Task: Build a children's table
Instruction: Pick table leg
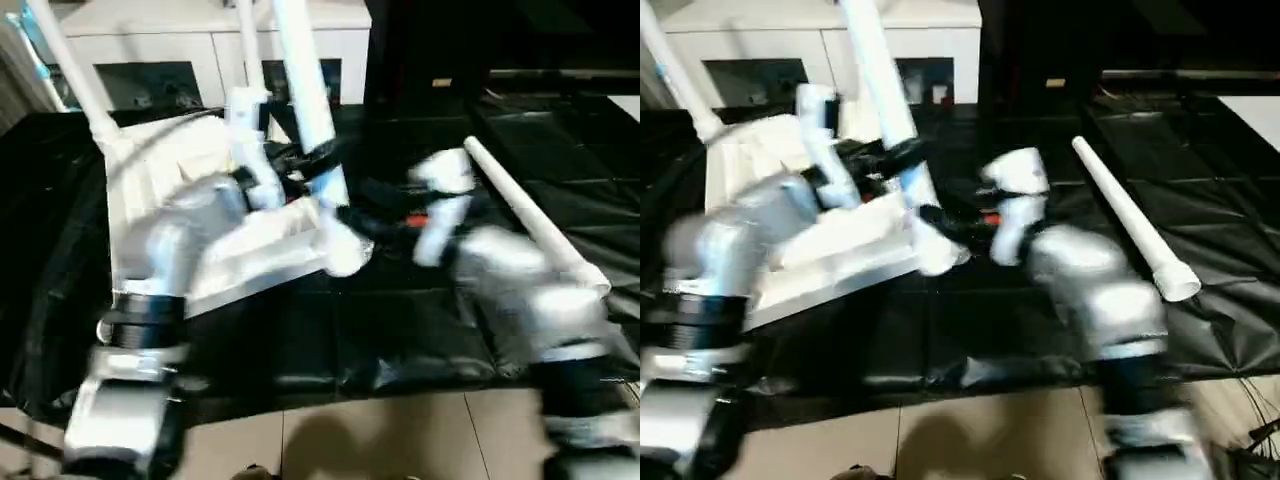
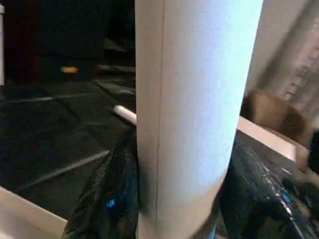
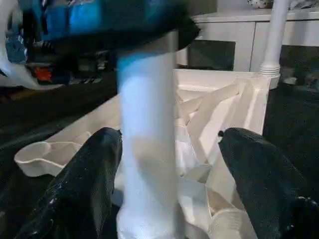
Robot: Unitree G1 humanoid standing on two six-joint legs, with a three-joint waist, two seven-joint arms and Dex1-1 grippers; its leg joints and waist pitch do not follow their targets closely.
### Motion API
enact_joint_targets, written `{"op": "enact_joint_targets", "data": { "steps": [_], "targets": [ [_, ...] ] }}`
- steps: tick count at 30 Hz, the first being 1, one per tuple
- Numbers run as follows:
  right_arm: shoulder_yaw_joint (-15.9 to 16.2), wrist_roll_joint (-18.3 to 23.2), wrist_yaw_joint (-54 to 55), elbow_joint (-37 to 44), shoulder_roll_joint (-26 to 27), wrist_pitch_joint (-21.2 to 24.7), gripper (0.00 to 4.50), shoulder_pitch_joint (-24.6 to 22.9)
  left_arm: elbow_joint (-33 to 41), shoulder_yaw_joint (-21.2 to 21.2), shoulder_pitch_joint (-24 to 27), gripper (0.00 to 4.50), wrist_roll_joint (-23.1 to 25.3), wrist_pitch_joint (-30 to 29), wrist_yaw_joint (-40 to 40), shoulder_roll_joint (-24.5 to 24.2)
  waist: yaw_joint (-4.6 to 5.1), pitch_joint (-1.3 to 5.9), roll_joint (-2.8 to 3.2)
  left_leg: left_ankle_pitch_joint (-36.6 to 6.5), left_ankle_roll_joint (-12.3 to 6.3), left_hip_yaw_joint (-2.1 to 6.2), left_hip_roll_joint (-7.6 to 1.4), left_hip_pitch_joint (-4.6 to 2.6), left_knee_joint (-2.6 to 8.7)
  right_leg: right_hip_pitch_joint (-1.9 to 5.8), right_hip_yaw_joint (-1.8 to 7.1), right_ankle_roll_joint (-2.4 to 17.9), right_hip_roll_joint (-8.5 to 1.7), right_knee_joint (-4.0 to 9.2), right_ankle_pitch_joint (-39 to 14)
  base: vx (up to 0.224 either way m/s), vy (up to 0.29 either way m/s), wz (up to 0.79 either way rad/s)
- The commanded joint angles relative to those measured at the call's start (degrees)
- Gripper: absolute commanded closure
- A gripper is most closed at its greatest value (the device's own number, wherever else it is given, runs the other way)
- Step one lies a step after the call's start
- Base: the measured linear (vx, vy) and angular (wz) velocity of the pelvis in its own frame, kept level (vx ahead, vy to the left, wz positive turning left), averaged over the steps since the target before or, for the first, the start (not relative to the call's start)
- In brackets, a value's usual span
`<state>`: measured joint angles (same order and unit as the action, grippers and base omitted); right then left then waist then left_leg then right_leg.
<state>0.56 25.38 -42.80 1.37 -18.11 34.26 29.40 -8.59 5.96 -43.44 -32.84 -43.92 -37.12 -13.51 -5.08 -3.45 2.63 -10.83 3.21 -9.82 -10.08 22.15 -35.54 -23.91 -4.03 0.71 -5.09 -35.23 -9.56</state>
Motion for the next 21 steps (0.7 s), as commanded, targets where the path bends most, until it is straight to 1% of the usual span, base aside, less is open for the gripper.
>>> {"op": "enact_joint_targets", "data": {
  "steps": [1, 2, 3, 4, 5, 6, 7, 8, 9, 10, 11, 13, 17, 20, 21],
  "targets": [
    [-1.4, 3.2, -2.3, 2.0, -1.2, 2.9, 0.67, 0.8, 0.8, 0.5, -2.0, 2.66, -2.4, -2.4, -3.2, -1.3, -0.09, 4.63, -0.15, -7.5, -3.60, 0.66, -1.97, -0.84, 4.01, 3.95, 2.34, 13.3, -2.77, 3.35, -7.7, 0.000, 0.000, 0.00],
    [-1.7, 4.0, -3.3, 2.1, -2.1, 4.1, 0.64, 1.1, 0.3, 0.9, -2.6, 2.66, -3.4, -3.5, -4.4, -2.0, -0.09, 4.54, -0.10, -7.5, -3.40, 0.65, -2.05, -0.80, 4.05, 3.77, 2.33, 13.3, -2.71, 3.43, -8.1, 0.000, 0.000, 0.00],
    [-1.4, 4.4, -4.4, 2.2, -3.3, 4.9, 0.56, 1.2, -0.1, 1.1, -3.1, 2.66, -4.7, -5.1, -6.2, -2.8, -0.14, 4.68, -0.17, -7.2, -3.17, 0.66, -1.88, -0.87, 3.96, 3.88, 2.25, 13.4, -2.69, 3.30, -8.2, 0.000, 0.000, 0.00],
    [-1.3, 4.4, -4.6, 2.2, -3.5, 5.0, 0.43, 1.3, -0.2, 1.1, -3.2, 2.66, -5.0, -5.4, -6.5, -2.9, -0.13, 4.62, -0.11, -7.1, -3.14, 0.60, -1.95, -0.85, 4.00, 3.79, 2.31, 13.4, -2.69, 3.42, -8.3, 0.000, 0.000, 0.00],
    [-1.2, 4.6, -5.1, 2.1, -4.2, 5.7, 0.43, 1.4, 0.0, 0.6, -3.2, 2.66, -5.6, -6.4, -8.2, -3.7, -0.10, 4.56, -0.22, -7.1, -2.95, 0.62, -1.94, -0.74, 3.99, 3.82, 2.28, 13.4, -2.73, 3.50, -8.6, 0.000, 0.000, 0.00],
    [-1.0, 4.7, -5.6, 1.6, -4.8, 6.0, 0.30, 1.8, 0.4, -0.1, -3.1, 2.66, -7.1, -8.4, -10.6, -4.5, -0.11, 4.49, -0.20, -7.3, -2.86, 0.66, -1.93, -0.75, 4.05, 3.79, 2.24, 13.3, -2.77, 3.51, -9.2, 0.000, 0.000, 0.00],
    [-1.0, 4.8, -5.7, 1.5, -5.0, 6.2, 0.18, 1.9, 0.4, -0.2, -3.1, 2.66, -7.4, -8.8, -11.0, -4.7, -0.05, 4.52, -0.32, -6.8, -2.64, 0.64, -1.92, -0.65, 4.04, 3.89, 2.27, 13.2, -2.78, 3.48, -9.6, 0.000, 0.000, 0.00],
    [-1.0, 4.9, -5.7, 1.5, -5.1, 6.4, 0.18, 2.0, 0.4, -0.2, -3.1, 2.66, -7.6, -9.1, -11.3, -4.8, -0.06, 4.51, -0.32, -6.8, -2.61, 0.58, -1.87, -0.72, 3.98, 3.82, 2.28, 13.2, -2.75, 3.54, -9.8, 0.000, 0.000, 0.00],
    [-1.0, 5.1, -6.0, 1.6, -5.2, 6.6, 0.15, 2.0, 0.5, -0.5, -3.0, 2.66, -7.9, -9.4, -11.7, -4.9, -0.13, 4.65, -0.40, -6.3, -2.69, 0.56, -1.92, -0.75, 3.90, 3.86, 2.31, 13.3, -2.82, 3.39, -9.4, 0.000, 0.000, 0.00],
    [-1.0, 5.7, -6.6, 1.8, -5.4, 7.2, 0.15, 2.0, 0.7, -0.9, -2.9, 2.66, -8.2, -9.6, -12.3, -5.0, -0.09, 4.59, -0.39, -6.2, -2.80, 0.57, -1.93, -0.68, 3.92, 3.82, 2.30, 13.2, -2.76, 3.44, -9.4, 0.000, 0.000, 0.00],
    [-1.0, 6.7, -7.3, 2.2, -5.5, 7.9, 0.15, 2.0, 1.1, -1.4, -2.8, 2.66, -8.6, -9.9, -13.0, -5.0, -0.13, 4.64, -0.60, -6.0, -3.02, 0.56, -1.85, -0.65, 3.90, 4.00, 2.28, 13.2, -2.80, 3.44, -9.6, 0.000, 0.000, 0.00],
    [-1.0, 8.0, -8.0, 2.6, -5.5, 9.0, 0.15, 1.9, 1.5, -1.8, -2.6, 2.66, -9.2, -10.4, -13.8, -5.0, -0.23, 4.69, -0.45, -5.5, -3.35, 0.58, -1.94, -0.65, 3.87, 3.91, 2.27, 13.2, -2.78, 3.41, -9.3, 0.000, 0.000, 0.00],
    [-1.1, 9.6, -8.8, 3.0, -5.2, 10.4, 0.15, 1.8, 1.5, -1.5, -2.9, 2.66, -10.4, -11.3, -14.7, -4.4, -0.23, 4.68, -0.48, -5.6, -3.34, 0.53, -1.96, -0.65, 3.85, 3.88, 2.25, 13.4, -2.78, 3.41, -9.1, 0.000, 0.000, 0.00],
    [-0.4, 10.5, -9.8, 3.4, -5.1, 11.6, 0.15, 1.6, 1.9, -2.0, -2.9, 2.66, -10.5, -11.1, -16.1, -4.4, -0.29, 4.66, -0.53, -5.5, -3.27, 0.57, -2.01, -0.66, 3.91, 3.88, 2.27, 13.0, -2.80, 3.47, -9.7, 0.000, 0.000, 0.00],
    [0.9, 10.3, -10.1, 3.8, -5.1, 11.8, 0.15, 1.2, 2.0, -1.3, -2.9, 2.66, -11.0, -9.9, -16.2, -3.5, -0.31, 4.69, -0.59, -5.4, -3.23, 0.55, -2.02, -0.61, 3.89, 3.90, 2.27, 13.1, -2.84, 3.43, -9.5, 0.000, 0.000, 0.00]
  ]
}}
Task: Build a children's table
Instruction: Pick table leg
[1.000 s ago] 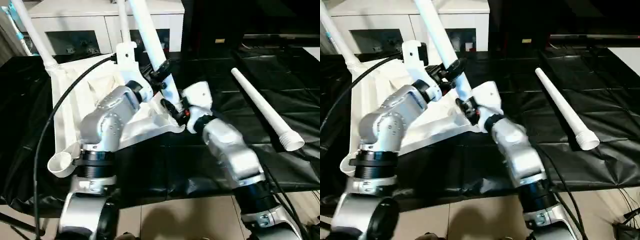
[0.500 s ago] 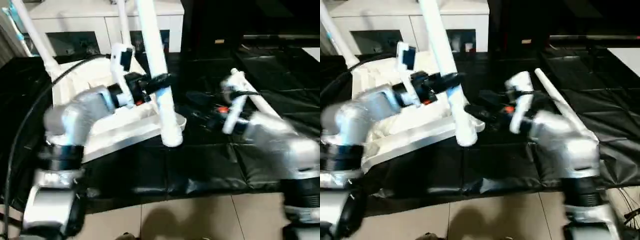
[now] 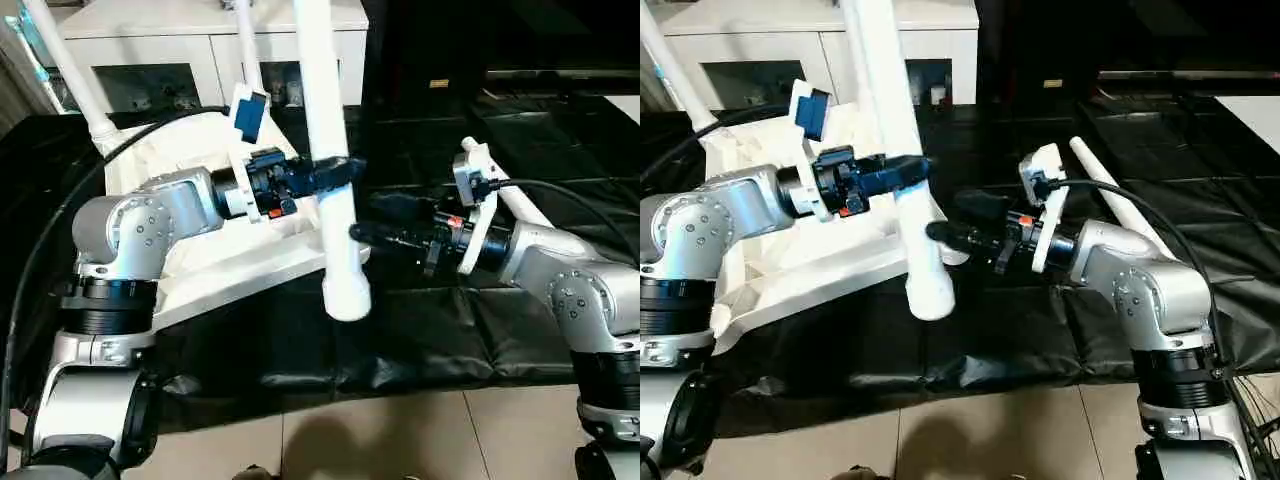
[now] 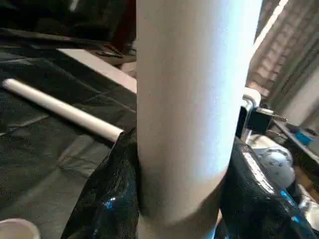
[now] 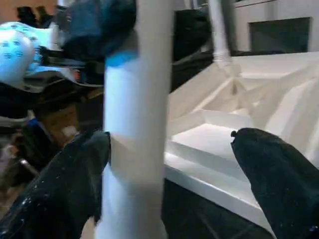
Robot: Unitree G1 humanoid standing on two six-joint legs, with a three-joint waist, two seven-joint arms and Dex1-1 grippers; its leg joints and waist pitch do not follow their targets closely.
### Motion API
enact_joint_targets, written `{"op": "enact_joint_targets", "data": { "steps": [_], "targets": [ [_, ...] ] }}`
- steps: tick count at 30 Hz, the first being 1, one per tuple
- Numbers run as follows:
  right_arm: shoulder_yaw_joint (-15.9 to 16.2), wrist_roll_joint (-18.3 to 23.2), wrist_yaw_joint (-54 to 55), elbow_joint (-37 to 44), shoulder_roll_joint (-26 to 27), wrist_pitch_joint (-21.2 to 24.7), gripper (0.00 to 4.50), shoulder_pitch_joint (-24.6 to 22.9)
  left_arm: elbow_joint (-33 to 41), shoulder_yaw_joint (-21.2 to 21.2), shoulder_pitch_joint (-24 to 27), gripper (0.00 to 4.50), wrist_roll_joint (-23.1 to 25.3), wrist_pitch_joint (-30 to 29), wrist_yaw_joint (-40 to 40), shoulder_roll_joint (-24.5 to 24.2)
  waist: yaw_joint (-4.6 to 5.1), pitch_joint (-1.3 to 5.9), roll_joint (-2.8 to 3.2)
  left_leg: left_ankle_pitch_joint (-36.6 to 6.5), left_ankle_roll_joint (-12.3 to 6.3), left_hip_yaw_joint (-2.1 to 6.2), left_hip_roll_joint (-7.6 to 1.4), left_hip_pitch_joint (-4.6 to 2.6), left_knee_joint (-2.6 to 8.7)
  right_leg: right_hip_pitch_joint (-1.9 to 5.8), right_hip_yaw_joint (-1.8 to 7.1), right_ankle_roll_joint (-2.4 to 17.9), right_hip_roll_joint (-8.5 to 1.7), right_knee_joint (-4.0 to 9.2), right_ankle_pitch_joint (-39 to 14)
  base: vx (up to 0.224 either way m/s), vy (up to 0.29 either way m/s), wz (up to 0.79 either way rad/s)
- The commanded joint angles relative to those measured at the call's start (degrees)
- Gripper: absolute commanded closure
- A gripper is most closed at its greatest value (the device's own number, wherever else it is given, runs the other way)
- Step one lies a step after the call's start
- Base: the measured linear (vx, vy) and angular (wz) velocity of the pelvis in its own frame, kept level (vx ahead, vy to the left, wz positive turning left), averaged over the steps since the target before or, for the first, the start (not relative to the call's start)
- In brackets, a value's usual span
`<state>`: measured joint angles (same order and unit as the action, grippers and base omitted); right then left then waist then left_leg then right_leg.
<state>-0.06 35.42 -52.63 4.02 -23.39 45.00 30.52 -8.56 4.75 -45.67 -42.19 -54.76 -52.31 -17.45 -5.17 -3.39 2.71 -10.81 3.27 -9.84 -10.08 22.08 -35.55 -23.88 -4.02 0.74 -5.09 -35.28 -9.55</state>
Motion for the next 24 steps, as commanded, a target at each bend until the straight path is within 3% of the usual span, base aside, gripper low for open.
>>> {"op": "enact_joint_targets", "data": {
  "steps": [1, 9, 11, 15, 16, 24],
  "targets": [
    [1.8, 0.3, -0.4, 1.3, 0.1, 1.2, 0.15, -0.1, 2.0, 0.1, -0.7, 2.66, -1.8, 1.3, -0.9, 0.7, -0.24, 4.65, -0.74, -5.3, -3.19, 0.56, -2.02, -0.52, 3.87, 3.89, 2.26, 13.3, -2.87, 3.46, -9.1, 0.000, 0.000, 0.00],
    [5.6, -2.4, 0.7, 0.6, 0.8, 0.8, 0.49, -1.0, 2.5, 0.6, -0.5, 2.66, -1.9, 1.6, 0.1, 2.0, -0.11, 4.54, -1.09, -5.4, -2.76, 0.53, -1.94, -0.41, 3.91, 3.83, 2.29, 11.9, -2.84, 3.68, -11.5, 0.000, 0.000, 0.00],
    [5.9, -2.7, 0.7, 0.6, 0.7, 0.6, 0.90, -1.1, 2.5, 0.5, -0.5, 2.66, -1.9, 1.7, 0.0, 2.0, -0.16, 4.56, -1.08, -5.5, -2.72, 0.51, -1.96, -0.50, 3.90, 3.78, 2.35, 11.6, -2.84, 3.72, -11.9, 0.000, 0.000, 0.00],
    [6.2, -2.4, 0.8, 0.6, 0.5, 0.5, 0.98, -1.0, 2.8, 0.0, -0.2, 2.66, -1.9, 2.1, 0.1, 1.7, -0.14, 4.62, -1.14, -4.8, -3.00, 0.54, -2.00, -0.45, 3.90, 3.79, 2.33, 11.6, -2.80, 3.57, -10.7, 0.000, 0.000, 0.00],
    [6.3, -2.4, 0.8, 0.6, 0.4, 0.4, 1.29, -1.0, 2.9, 0.0, -0.1, 2.66, -1.9, 2.2, 0.2, 1.7, -0.16, 4.64, -1.11, -4.7, -3.02, 0.55, -2.01, -0.46, 3.88, 3.80, 2.33, 11.7, -2.81, 3.53, -10.5, 0.000, 0.000, 0.00],
    [6.9, -3.4, 1.2, 0.6, 0.9, -0.1, 1.84, -1.1, 3.3, -0.1, 0.3, 2.66, -1.9, 2.2, 0.5, 1.6, -0.15, 4.60, -1.16, -5.1, -2.85, 0.52, -1.97, -0.42, 3.87, 3.83, 2.35, 11.4, -2.85, 3.64, -11.5, 0.000, 0.000, 0.00]
  ]
}}
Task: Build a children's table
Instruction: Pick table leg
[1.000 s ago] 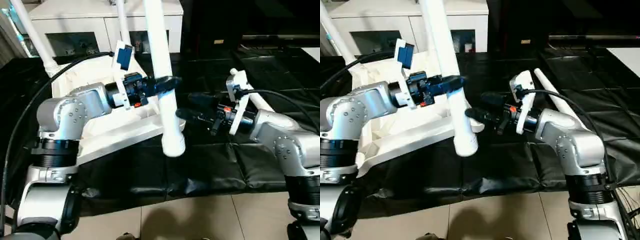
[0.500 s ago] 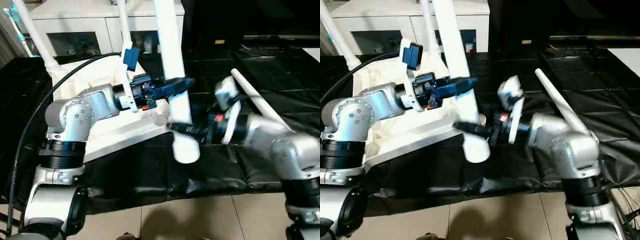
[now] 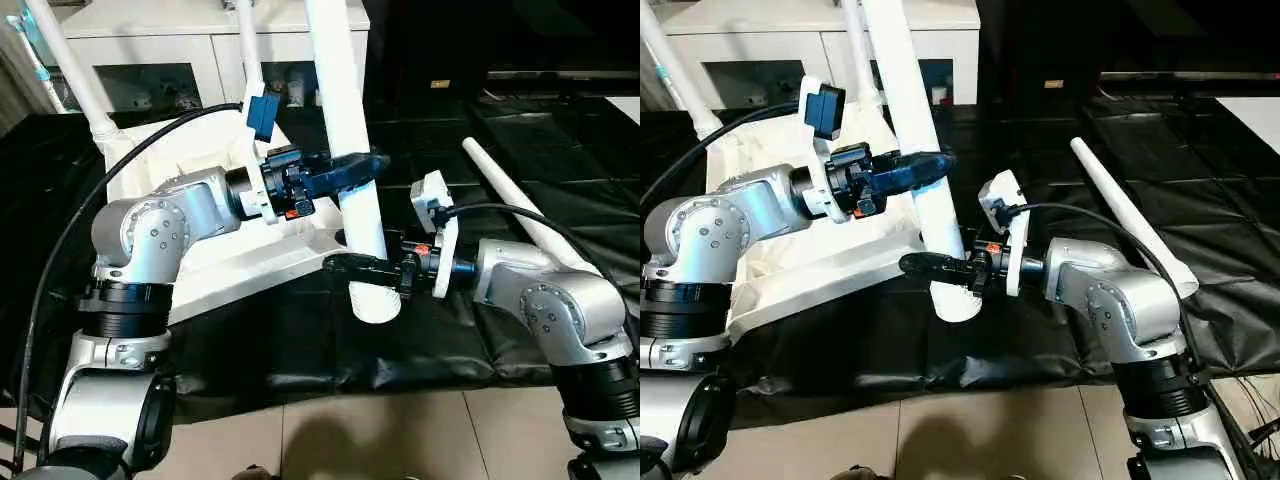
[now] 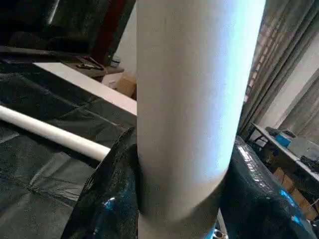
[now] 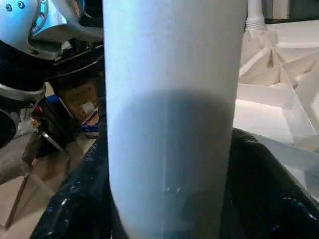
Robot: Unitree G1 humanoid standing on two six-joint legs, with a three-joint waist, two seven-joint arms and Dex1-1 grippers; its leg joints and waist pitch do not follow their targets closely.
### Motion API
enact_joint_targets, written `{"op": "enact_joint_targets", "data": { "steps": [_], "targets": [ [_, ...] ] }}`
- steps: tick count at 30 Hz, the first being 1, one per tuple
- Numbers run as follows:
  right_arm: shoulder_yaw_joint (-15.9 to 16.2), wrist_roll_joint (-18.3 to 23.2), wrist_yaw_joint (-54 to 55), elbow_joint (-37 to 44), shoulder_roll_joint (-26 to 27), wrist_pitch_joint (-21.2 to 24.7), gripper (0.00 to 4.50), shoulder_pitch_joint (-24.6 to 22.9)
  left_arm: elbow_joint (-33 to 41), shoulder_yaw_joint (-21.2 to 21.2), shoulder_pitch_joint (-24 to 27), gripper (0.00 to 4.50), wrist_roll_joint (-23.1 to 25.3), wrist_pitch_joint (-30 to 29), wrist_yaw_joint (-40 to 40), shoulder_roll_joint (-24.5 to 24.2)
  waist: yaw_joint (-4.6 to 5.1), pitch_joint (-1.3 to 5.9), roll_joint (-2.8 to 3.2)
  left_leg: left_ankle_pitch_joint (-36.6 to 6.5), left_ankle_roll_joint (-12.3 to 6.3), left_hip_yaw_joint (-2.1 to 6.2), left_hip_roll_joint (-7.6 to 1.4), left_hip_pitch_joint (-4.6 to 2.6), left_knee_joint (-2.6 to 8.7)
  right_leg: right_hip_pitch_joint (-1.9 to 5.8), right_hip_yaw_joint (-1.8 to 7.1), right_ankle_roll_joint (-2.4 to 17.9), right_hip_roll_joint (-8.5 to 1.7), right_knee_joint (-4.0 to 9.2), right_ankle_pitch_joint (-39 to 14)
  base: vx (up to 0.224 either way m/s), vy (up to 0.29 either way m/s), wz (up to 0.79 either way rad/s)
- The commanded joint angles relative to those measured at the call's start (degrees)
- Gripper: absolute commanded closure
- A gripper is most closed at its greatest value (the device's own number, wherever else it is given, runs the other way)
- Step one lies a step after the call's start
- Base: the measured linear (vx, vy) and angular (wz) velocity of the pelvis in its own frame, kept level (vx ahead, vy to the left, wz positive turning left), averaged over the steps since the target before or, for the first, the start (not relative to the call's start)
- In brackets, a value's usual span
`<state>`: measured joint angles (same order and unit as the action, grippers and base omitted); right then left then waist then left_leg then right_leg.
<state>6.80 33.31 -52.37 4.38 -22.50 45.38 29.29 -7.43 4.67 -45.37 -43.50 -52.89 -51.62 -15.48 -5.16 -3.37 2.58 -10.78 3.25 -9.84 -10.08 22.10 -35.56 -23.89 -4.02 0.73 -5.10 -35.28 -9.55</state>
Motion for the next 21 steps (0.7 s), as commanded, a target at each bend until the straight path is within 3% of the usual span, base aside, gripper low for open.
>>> {"op": "enact_joint_targets", "data": {
  "steps": [1, 8, 9, 10, 13, 16, 21],
  "targets": [
    [0.1, -1.4, 1.2, 0.2, 0.2, -0.6, 2.04, 0.2, 2.1, 0.0, 0.0, 2.66, -0.6, 0.3, -0.2, -0.4, -0.18, 4.58, -1.03, -5.1, -2.82, 0.53, -1.98, -0.47, 3.89, 3.80, 2.33, 11.4, -2.81, 3.62, -11.4, 0.000, 0.000, 0.00],
    [-1.2, -6.2, 10.0, -3.9, 4.0, -5.6, 2.53, 1.9, 0.9, -0.1, 0.1, 2.66, 2.3, 3.2, 2.9, 0.1, 0.07, 4.62, -0.78, -5.4, -2.07, 0.54, -1.98, -0.55, 3.94, 3.60, 2.33, 11.3, -2.78, 3.59, -11.1, 0.000, 0.000, 0.00],
    [-1.2, -6.2, 10.1, -4.0, 4.0, -5.6, 2.58, 1.9, 0.9, -0.1, 0.1, 2.31, 2.4, 3.3, 2.9, 0.1, 0.04, 4.64, -0.83, -5.3, -1.99, 0.54, -1.99, -0.57, 3.95, 3.68, 2.32, 11.4, -2.78, 3.56, -10.6, 0.000, 0.000, 0.00],
    [-1.3, -7.4, 11.7, -4.5, 4.5, -6.5, 2.58, 2.2, 0.0, 0.0, -0.2, 2.31, 4.2, 4.8, 5.3, 0.6, -0.01, 4.63, -0.60, -5.3, -2.00, 0.58, -1.98, -0.56, 3.95, 3.72, 2.31, 11.5, -2.79, 3.54, -10.5, 0.000, 0.000, 0.00],
    [-0.8, -12.4, 18.3, -7.0, 6.4, -10.4, 2.61, 3.3, -4.4, 1.6, -1.1, 1.93, 8.5, 10.2, 13.4, 3.2, 0.01, 4.56, -0.78, -4.9, -0.99, 0.52, -1.92, -0.61, 3.97, 3.53, 2.38, 10.9, -2.79, 3.79, -10.4, 0.000, 0.000, 0.00],
    [0.5, -17.2, 23.5, -8.6, 7.6, -13.5, 2.62, 3.9, -5.3, 2.1, -0.9, 1.56, 9.3, 12.2, 16.9, 5.4, 0.10, 4.81, -0.79, -4.5, -0.51, 0.56, -1.74, -0.39, 3.96, 3.93, 2.32, 10.3, -2.71, 3.52, -9.8, 0.000, 0.000, 0.00],
    [3.1, -24.3, 33.8, -11.1, 10.5, -15.2, 2.63, 5.0, -6.9, 4.7, -0.9, 1.13, 11.3, 17.3, 27.8, 12.4, 0.16, 4.95, -0.98, -2.8, -1.95, 0.50, -1.63, -0.16, 3.65, 4.06, 2.32, 11.6, -2.67, 3.33, -6.0, 0.000, 0.000, 0.00]
  ]
}}
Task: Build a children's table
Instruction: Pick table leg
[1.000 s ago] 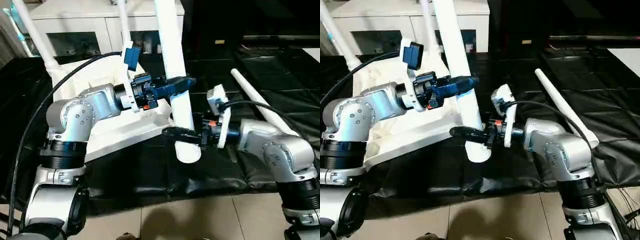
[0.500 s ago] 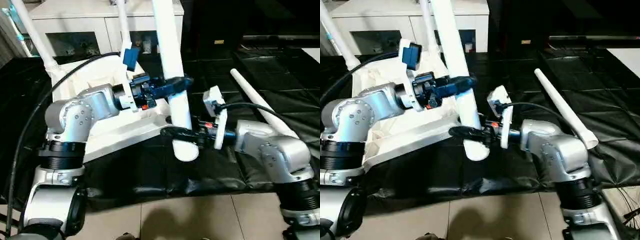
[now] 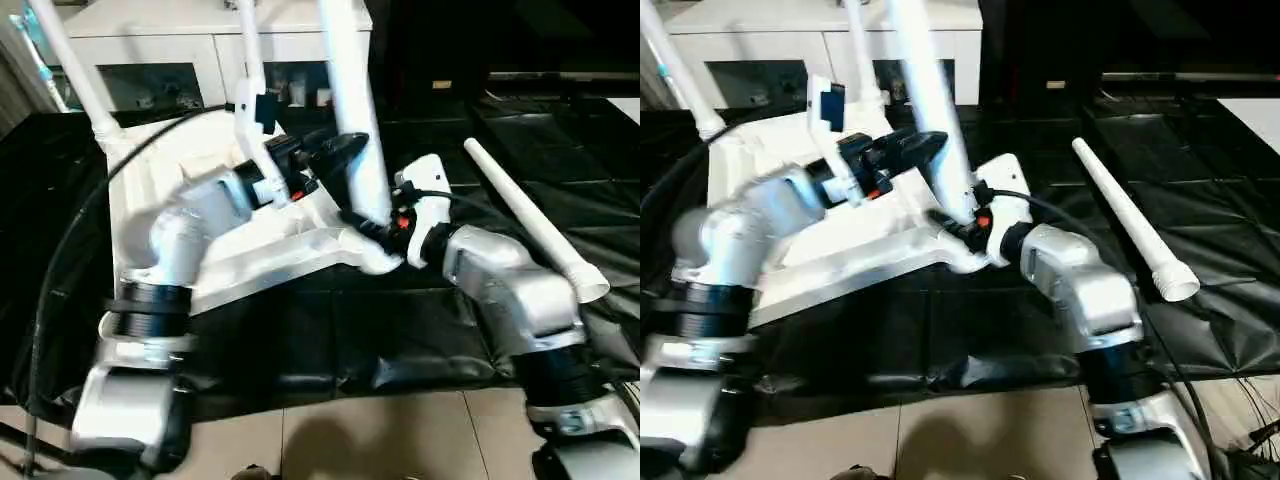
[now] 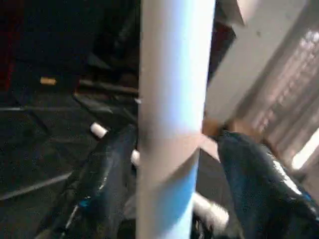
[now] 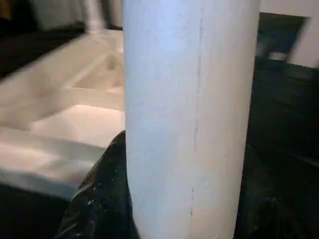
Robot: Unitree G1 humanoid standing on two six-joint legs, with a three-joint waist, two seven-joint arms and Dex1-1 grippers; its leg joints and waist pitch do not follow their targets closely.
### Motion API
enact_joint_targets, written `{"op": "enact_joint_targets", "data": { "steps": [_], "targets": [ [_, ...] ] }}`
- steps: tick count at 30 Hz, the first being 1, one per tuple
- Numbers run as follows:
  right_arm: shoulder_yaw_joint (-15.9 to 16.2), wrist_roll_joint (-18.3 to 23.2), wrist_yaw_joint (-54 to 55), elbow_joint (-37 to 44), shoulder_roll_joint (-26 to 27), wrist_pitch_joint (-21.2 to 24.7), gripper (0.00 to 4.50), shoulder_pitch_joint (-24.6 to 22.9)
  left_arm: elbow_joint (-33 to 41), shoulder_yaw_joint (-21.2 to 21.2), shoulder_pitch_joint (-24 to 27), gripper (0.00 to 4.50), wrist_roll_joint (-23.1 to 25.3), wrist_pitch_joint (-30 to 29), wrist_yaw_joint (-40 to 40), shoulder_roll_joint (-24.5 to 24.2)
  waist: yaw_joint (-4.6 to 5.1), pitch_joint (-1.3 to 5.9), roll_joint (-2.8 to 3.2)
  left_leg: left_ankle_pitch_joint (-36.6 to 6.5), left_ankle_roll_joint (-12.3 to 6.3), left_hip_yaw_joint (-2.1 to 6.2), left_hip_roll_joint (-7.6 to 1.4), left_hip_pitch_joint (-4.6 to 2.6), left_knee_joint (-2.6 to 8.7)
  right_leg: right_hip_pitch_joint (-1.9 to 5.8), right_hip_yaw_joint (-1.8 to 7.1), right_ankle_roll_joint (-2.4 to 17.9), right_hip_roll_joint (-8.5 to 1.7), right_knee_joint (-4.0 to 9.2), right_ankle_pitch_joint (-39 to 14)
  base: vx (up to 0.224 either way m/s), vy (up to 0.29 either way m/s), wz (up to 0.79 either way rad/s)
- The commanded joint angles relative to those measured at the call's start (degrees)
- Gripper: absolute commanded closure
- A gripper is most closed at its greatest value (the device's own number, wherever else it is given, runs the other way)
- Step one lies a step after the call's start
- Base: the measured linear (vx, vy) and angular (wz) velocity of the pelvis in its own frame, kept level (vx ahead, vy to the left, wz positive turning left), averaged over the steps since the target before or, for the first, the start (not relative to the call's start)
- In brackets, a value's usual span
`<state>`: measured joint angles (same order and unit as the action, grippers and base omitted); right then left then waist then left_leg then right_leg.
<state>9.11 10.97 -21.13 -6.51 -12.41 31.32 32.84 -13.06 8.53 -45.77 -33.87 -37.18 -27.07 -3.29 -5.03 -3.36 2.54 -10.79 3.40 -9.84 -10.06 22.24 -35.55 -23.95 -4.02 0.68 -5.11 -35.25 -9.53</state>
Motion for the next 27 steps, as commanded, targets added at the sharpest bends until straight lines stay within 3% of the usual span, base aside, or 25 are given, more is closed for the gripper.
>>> {"op": "enact_joint_targets", "data": {
  "steps": [1, 6, 12, 13, 27],
  "targets": [
    [1.5, -3.4, 3.7, -0.7, 0.8, -2.2, 2.63, 1.7, -2.2, 0.9, -0.7, 1.13, 2.4, 2.8, 4.9, 1.2, 0.17, 4.86, -1.04, -3.3, -2.58, 0.45, -1.50, -0.22, 3.65, 4.17, 2.29, 11.1, -2.55, 3.54, -6.6, 0.000, 0.000, 0.00],
    [5.4, -8.6, 7.4, -1.8, 3.2, -5.1, 2.63, 2.3, -6.2, 1.0, -1.8, 0.79, 3.6, 5.6, 9.0, 4.3, 0.26, 4.74, -0.70, -5.5, -2.36, 0.58, -1.71, -0.48, 3.87, 3.87, 2.26, 10.1, -2.51, 3.80, -9.2, 0.000, 0.000, 0.00],
    [6.1, -10.8, 9.7, -2.3, 4.6, -6.9, 2.63, 2.3, -7.4, 1.0, -2.2, 0.78, 6.4, 7.8, 13.1, 5.0, 0.27, 4.69, -0.70, -6.4, -2.50, 0.68, -1.85, -0.57, 4.00, 3.86, 2.29, 10.1, -2.55, 3.77, -8.4, 0.000, 0.000, 0.00],
    [6.0, -10.9, 9.9, -2.3, 4.9, -7.0, 2.63, 2.3, -7.7, 1.2, -2.3, 1.05, 6.8, 8.5, 13.9, 5.1, 0.22, 4.71, -0.69, -6.3, -2.53, 0.67, -1.83, -0.57, 3.96, 3.88, 2.31, 10.1, -2.56, 3.74, -8.3, 0.000, 0.000, 0.00],
    [4.9, -12.2, 10.0, -4.2, 5.5, -9.0, 2.63, 2.8, -7.6, 1.6, -2.5, 2.01, 5.9, 10.3, 13.2, 5.1, 0.30, 4.72, -0.44, -6.6, -2.88, 0.67, -1.85, -0.62, 3.98, 3.83, 2.31, 11.2, -2.60, 3.68, -7.2, 0.000, 0.000, 0.00]
  ]
}}
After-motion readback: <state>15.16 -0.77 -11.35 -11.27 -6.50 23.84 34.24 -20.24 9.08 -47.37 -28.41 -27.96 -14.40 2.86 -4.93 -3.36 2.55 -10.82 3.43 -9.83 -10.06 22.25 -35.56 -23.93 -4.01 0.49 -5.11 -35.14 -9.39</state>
